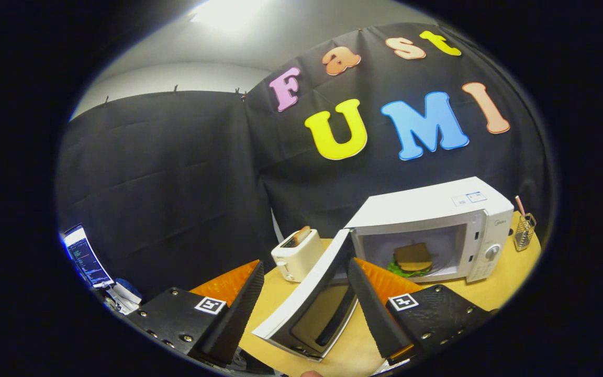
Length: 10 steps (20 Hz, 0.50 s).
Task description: Open the microwave, put the food inside, and close the microwave door.
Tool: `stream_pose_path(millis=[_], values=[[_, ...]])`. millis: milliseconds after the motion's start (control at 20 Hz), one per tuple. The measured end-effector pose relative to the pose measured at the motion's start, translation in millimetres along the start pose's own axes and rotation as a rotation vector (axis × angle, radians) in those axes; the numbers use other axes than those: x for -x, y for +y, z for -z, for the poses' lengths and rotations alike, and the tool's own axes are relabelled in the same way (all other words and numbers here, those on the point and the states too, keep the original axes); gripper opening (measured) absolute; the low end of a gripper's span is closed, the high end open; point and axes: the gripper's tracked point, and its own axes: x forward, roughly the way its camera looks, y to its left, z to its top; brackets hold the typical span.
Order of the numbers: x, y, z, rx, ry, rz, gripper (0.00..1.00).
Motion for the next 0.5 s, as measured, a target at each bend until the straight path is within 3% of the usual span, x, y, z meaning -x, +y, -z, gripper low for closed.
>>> stream_pose_path(millis=[500], values=[[-11.3, 103.4, 51.7, 0.098, 0.108, -0.271, 0.98]])
